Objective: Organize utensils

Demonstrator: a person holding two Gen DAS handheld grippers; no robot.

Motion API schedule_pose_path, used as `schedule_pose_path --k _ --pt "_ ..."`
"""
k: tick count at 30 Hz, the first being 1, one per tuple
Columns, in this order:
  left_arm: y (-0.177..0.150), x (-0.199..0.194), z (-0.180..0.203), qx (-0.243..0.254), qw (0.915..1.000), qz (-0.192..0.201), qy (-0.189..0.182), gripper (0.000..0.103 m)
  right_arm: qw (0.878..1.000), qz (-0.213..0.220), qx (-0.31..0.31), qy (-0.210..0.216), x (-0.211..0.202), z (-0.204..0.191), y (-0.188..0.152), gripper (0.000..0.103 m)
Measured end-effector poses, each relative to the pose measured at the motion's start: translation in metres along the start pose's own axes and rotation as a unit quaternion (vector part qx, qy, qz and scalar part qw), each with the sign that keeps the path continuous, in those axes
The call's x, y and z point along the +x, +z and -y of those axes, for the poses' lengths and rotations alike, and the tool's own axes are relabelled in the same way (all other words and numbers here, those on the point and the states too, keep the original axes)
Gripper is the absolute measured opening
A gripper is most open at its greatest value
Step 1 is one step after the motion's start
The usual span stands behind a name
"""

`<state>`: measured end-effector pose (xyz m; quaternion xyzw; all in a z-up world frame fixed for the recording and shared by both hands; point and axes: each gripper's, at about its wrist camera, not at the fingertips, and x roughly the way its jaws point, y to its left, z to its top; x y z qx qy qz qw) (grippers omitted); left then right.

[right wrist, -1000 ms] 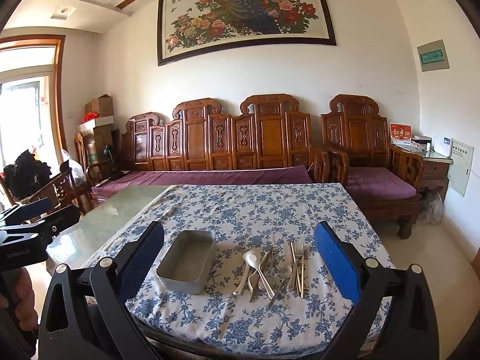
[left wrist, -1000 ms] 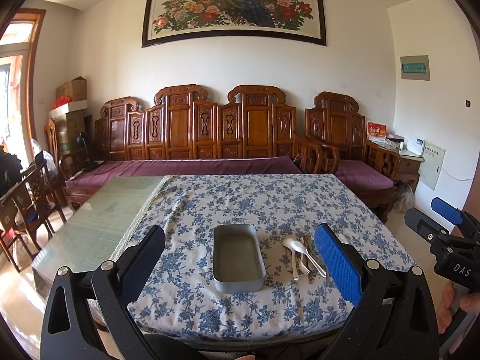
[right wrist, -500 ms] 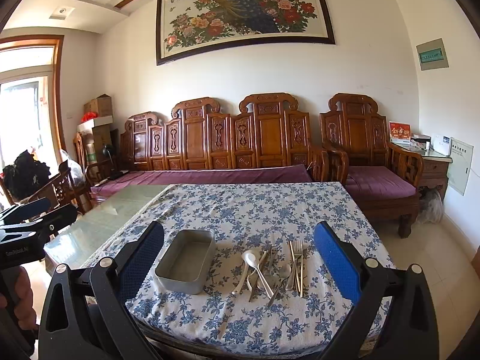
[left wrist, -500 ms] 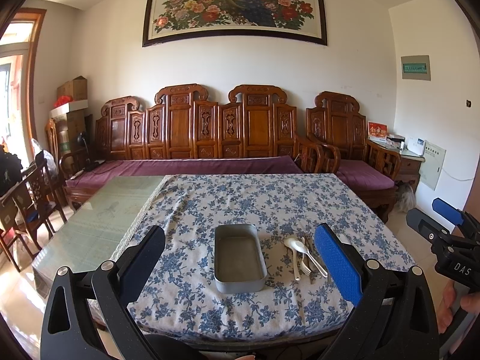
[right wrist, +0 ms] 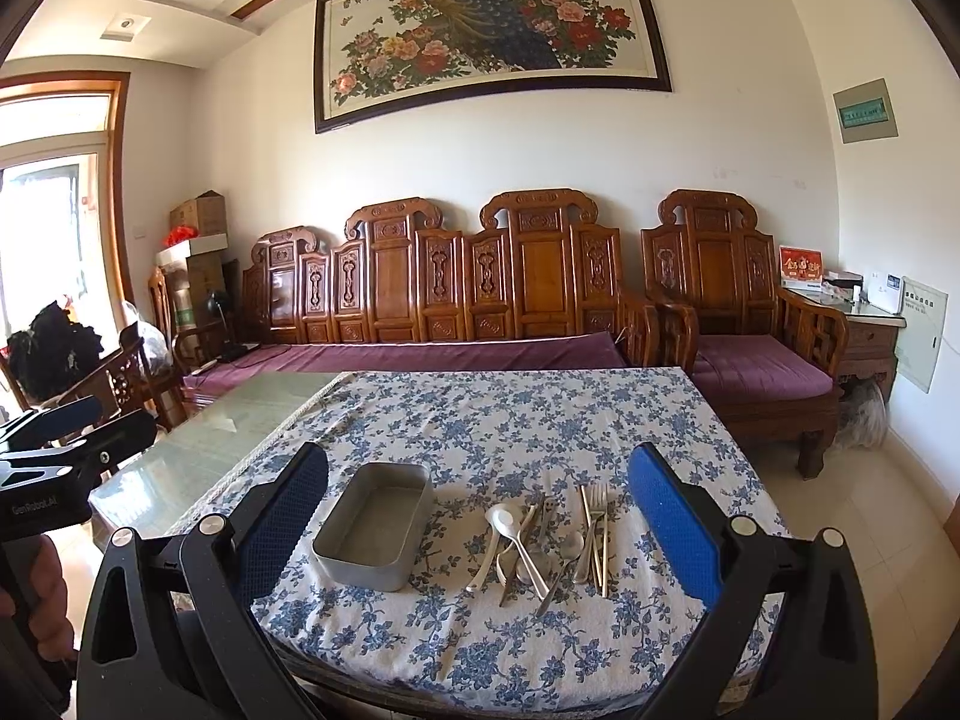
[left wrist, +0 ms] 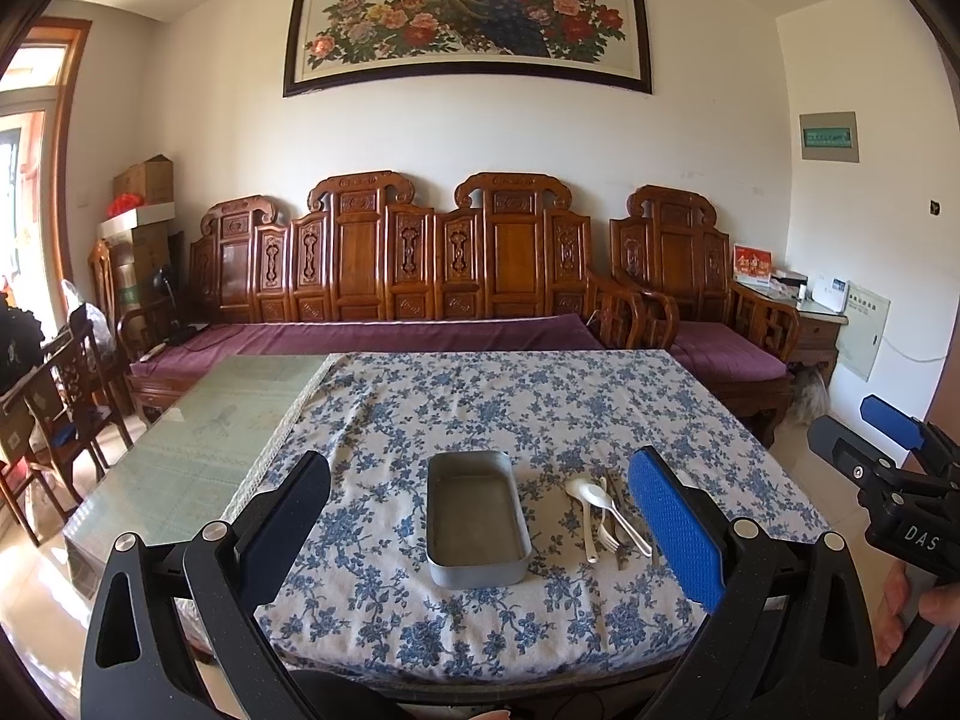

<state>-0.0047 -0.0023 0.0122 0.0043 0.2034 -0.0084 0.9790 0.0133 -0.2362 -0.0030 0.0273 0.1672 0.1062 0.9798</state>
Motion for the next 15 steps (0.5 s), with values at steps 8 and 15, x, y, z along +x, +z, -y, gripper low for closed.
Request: schedule_pose_path --k 8,15 --pt "-0.0019 -0.0013 0.0000 -0.001 1.0000 0.000 -0.003 0.097 1.000 0.000 0.000 0.000 -0.0005 -0.0005 -0.0003 0.101" --pt "-0.0037 -0.0010 -0.0018 -0.001 1.0000 -0.002 -0.004 0.097 1.000 -0.002 0.003 0.000 -0.0001 0.0006 -0.0021 0.101"
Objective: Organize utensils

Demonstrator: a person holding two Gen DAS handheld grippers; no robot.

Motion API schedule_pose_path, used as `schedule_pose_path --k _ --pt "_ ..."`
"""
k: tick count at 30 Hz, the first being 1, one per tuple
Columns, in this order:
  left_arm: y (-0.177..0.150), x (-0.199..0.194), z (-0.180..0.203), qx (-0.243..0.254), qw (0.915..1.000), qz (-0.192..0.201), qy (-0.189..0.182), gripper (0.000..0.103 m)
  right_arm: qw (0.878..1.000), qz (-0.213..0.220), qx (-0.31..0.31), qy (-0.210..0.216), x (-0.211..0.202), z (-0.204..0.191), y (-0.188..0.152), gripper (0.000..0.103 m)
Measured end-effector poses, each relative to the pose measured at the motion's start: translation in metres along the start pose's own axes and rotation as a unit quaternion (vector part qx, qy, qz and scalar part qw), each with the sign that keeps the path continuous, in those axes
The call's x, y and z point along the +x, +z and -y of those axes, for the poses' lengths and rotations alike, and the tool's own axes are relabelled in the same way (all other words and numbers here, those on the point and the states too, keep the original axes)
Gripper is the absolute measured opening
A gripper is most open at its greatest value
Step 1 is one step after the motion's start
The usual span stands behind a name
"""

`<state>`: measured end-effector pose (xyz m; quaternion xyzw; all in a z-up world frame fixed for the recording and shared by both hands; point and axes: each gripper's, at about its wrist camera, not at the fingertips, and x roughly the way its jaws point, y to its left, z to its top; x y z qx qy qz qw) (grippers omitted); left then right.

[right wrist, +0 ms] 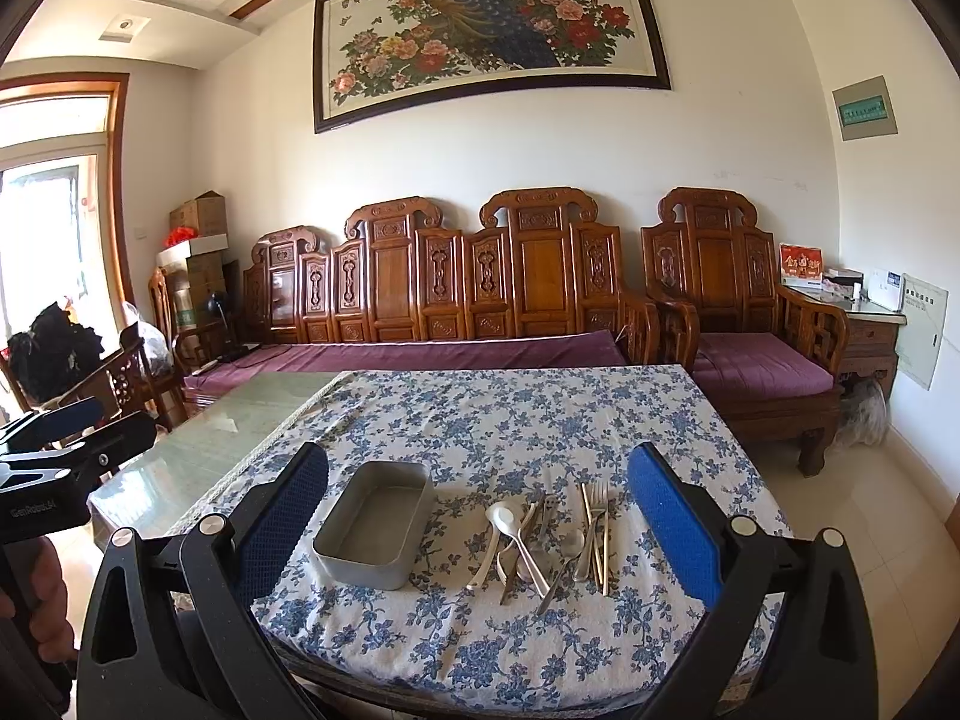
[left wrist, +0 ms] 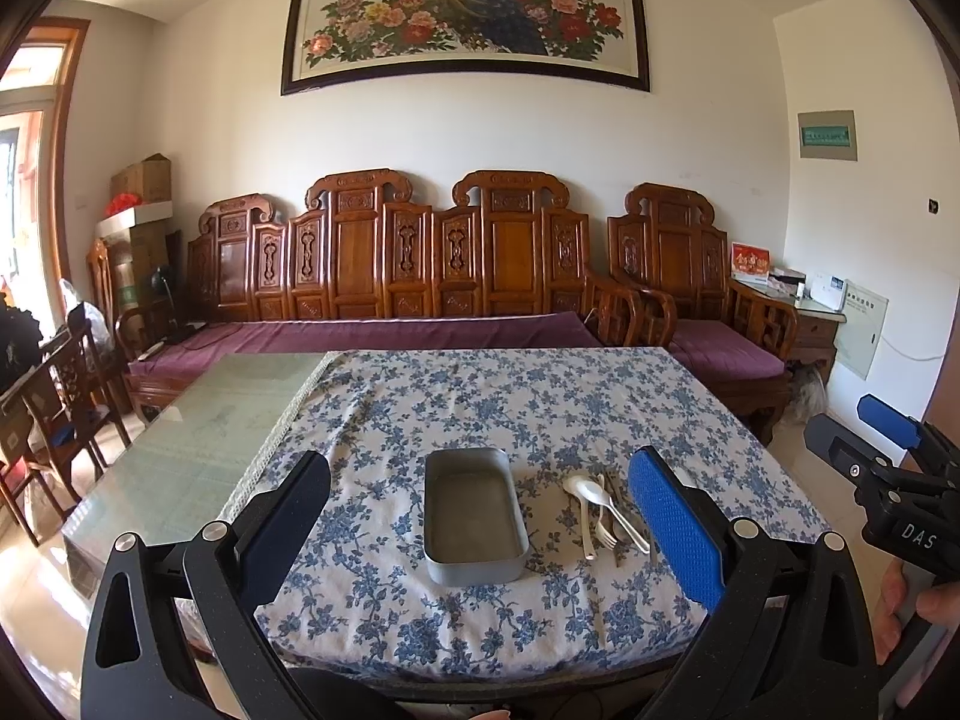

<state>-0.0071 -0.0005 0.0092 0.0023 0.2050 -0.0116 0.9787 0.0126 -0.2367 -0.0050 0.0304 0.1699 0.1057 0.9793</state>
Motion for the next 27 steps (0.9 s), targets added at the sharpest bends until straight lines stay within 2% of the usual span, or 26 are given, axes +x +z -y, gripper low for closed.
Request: schedule_pose_path --k 6,16,21,27 --pt "-0.006 0.012 -0.002 -0.001 0.9999 -0.015 -0.001 0.097 1.000 -0.011 0.004 -0.005 0.010 0.010 -0.005 0.101" --pt "-0.031 0.068 -0.002 -0.003 0.9964 -0.081 -0.025 0.097 0.999 -0.049 -0.001 -0.011 0.054 0.035 -0.024 0.100" --pt "-0.041 0.104 0.000 -0.004 0.9919 -0.119 -0.046 0.097 0.997 -0.077 0.001 0.001 0.087 0.050 -0.031 0.092" --pt "-0.045 0.144 0.009 0.009 0.9876 -0.146 -0.058 0.097 0.994 -0.104 -0.004 0.009 0.136 0.066 -0.041 0.080"
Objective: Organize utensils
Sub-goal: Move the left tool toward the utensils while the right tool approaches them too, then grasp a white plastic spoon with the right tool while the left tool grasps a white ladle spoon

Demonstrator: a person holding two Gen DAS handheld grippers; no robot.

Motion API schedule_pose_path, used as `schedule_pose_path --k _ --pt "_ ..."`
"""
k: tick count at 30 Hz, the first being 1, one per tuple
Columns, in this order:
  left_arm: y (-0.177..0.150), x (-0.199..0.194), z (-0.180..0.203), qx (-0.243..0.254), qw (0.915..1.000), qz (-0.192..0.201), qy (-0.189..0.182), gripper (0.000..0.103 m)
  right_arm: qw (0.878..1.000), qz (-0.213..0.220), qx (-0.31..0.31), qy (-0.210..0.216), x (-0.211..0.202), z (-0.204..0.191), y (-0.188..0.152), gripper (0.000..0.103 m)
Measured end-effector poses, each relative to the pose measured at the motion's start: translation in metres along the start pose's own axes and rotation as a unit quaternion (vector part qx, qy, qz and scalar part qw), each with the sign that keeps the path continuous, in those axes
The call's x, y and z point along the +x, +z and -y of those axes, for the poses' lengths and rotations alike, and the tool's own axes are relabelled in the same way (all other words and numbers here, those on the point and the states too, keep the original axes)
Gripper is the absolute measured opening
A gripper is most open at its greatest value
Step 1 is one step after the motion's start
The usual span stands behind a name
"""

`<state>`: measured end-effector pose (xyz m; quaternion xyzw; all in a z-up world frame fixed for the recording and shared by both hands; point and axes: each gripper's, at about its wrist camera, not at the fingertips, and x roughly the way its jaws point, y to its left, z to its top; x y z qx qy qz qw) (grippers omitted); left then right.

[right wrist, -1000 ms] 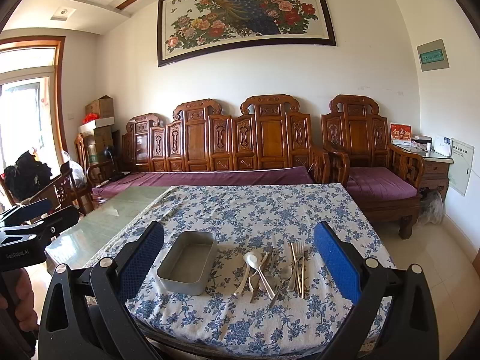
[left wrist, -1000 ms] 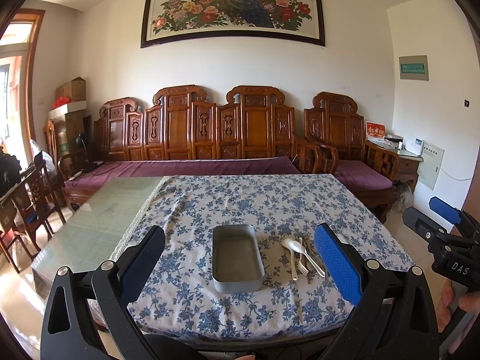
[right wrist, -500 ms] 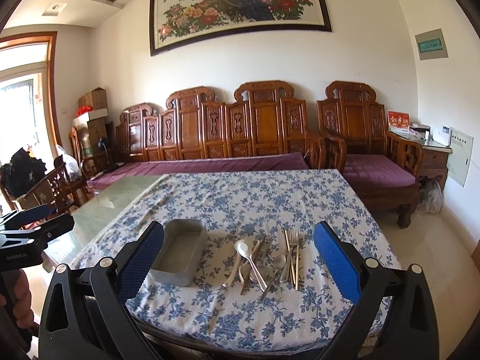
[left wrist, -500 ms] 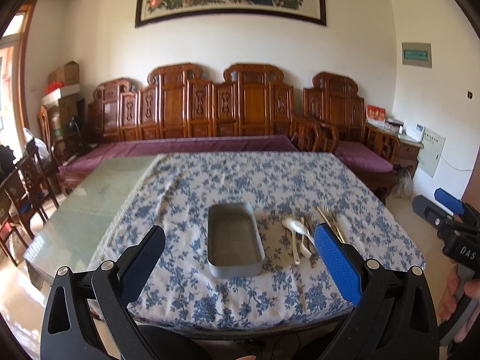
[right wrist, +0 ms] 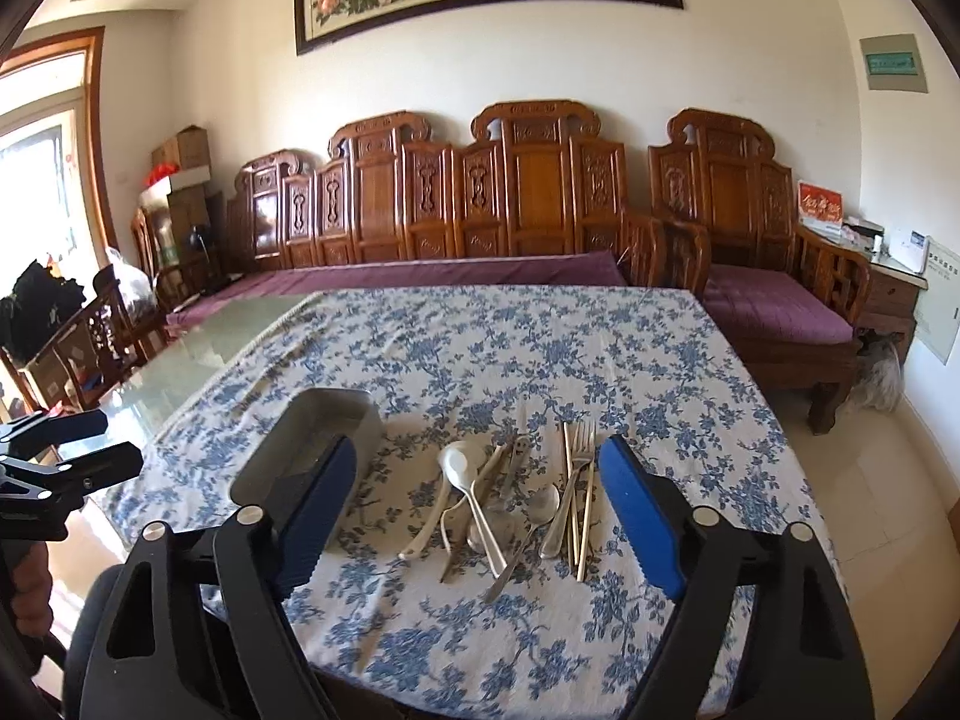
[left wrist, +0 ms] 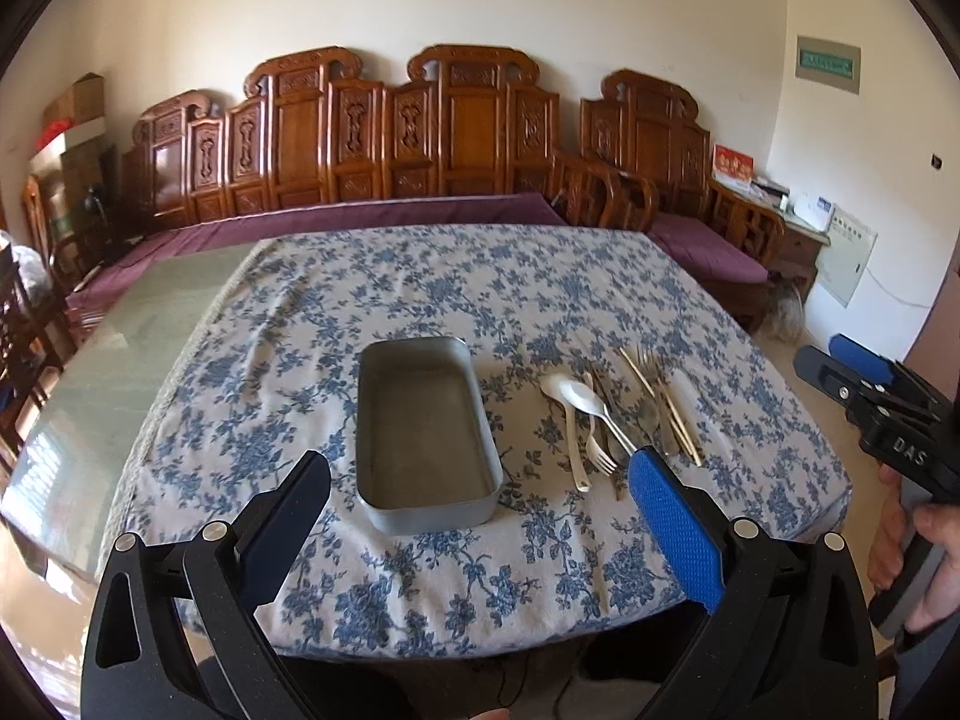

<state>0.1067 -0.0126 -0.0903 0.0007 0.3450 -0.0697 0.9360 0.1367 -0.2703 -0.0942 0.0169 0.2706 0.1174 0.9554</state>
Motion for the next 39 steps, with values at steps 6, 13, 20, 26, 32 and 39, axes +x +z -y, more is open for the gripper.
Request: schedule_pose_path --k 6,13,20,26,32,39 --pt "0.009 0.048 0.008 0.018 0.9993 -0.030 -0.012 0.096 0.999 -0.032 0.011 0.000 0.049 0.025 -0.010 0.069" --pt "0.015 0.088 0.017 0.031 0.9978 -0.051 -0.028 0.093 0.996 -0.079 0.025 0.015 0.110 0.052 -0.032 0.055" --pt "0.013 0.119 0.026 0.037 0.9961 -0.073 -0.035 0.082 0.990 -0.117 0.010 0.076 0.167 0.040 -0.045 0.041" --pt "0.006 0.134 0.025 0.034 0.9951 -0.086 -0.035 0.074 0.980 -0.166 -0.012 0.106 0.211 0.018 -0.065 0.034" --pt "0.000 0.147 0.028 0.035 0.9935 -0.102 -0.035 0.072 0.978 -0.176 -0.007 0.111 0.220 0.018 -0.071 0.020" --pt "0.002 0.165 0.039 0.046 0.9919 -0.115 -0.031 0.072 0.978 -0.172 -0.012 0.114 0.218 0.024 -0.071 0.008"
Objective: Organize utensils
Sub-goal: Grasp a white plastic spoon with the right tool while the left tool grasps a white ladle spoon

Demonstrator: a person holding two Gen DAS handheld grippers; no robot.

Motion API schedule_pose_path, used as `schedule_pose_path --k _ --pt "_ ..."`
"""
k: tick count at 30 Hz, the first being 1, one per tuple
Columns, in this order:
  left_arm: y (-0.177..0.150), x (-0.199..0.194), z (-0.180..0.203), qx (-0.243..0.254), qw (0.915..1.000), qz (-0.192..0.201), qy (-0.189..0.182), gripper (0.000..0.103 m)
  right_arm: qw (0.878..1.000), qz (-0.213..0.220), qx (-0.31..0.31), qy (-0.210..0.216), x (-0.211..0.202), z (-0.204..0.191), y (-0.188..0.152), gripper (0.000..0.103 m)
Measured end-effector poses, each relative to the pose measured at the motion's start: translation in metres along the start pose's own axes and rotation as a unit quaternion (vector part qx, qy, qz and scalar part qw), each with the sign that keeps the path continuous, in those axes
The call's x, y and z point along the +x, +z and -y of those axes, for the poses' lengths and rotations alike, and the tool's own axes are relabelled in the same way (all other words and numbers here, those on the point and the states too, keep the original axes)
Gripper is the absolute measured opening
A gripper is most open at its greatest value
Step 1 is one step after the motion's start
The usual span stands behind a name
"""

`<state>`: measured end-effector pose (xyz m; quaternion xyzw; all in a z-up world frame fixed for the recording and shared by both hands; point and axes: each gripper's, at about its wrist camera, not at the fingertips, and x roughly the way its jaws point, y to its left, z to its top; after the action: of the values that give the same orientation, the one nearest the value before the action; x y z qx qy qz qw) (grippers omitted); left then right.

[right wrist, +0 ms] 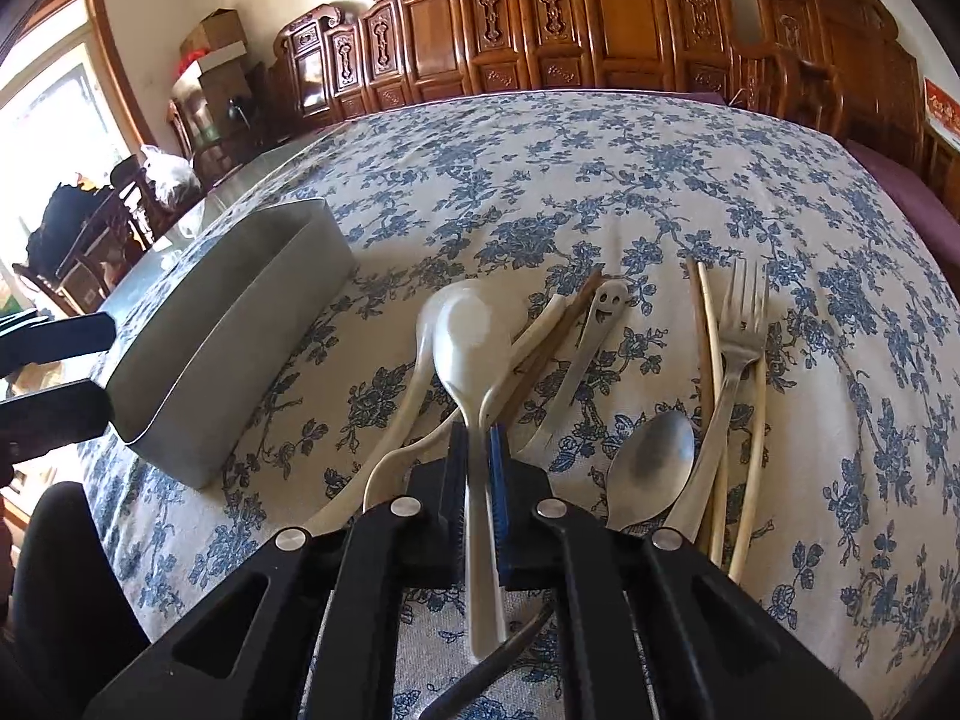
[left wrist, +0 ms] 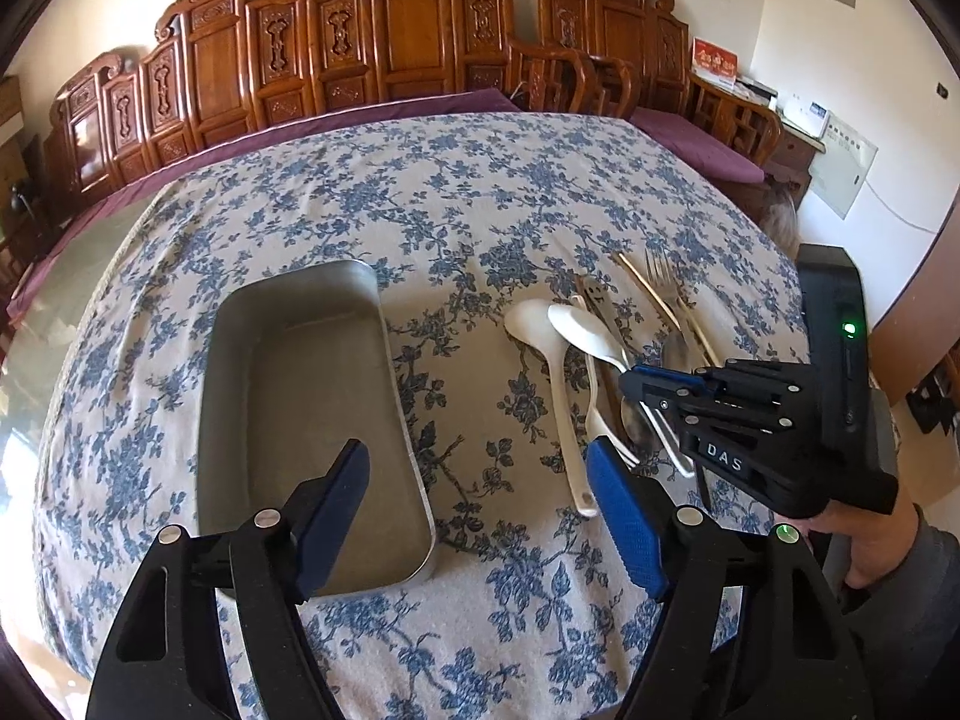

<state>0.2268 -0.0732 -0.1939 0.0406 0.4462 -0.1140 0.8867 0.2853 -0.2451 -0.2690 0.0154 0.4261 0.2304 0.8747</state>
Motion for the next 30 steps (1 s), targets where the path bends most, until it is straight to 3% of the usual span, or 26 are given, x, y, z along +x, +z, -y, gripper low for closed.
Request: schedule_pose_path --k 5,13,20,30 --pt "0.008 0.015 0.009 0.001 1.0000 -0.006 -0.007 0.069 0.998 0.045 0.031 0.012 -0.023 0.015 0.004 0.008" --pt "0.022 0.048 0.023 0.002 0.9993 -0.028 -0.023 0.050 0.991 0.116 0.073 0.005 -0.052 0.041 0.011 0.008" --pt "0.030 0.087 0.033 -0.007 0.9973 -0.057 -0.045 0.032 0.991 0.101 0.086 -0.002 -0.045 0.053 0.011 0.008" --pt "0.039 0.127 0.037 -0.025 0.9940 -0.092 -0.054 0.016 0.992 0.095 0.079 -0.008 -0.039 0.049 0.007 0.009"
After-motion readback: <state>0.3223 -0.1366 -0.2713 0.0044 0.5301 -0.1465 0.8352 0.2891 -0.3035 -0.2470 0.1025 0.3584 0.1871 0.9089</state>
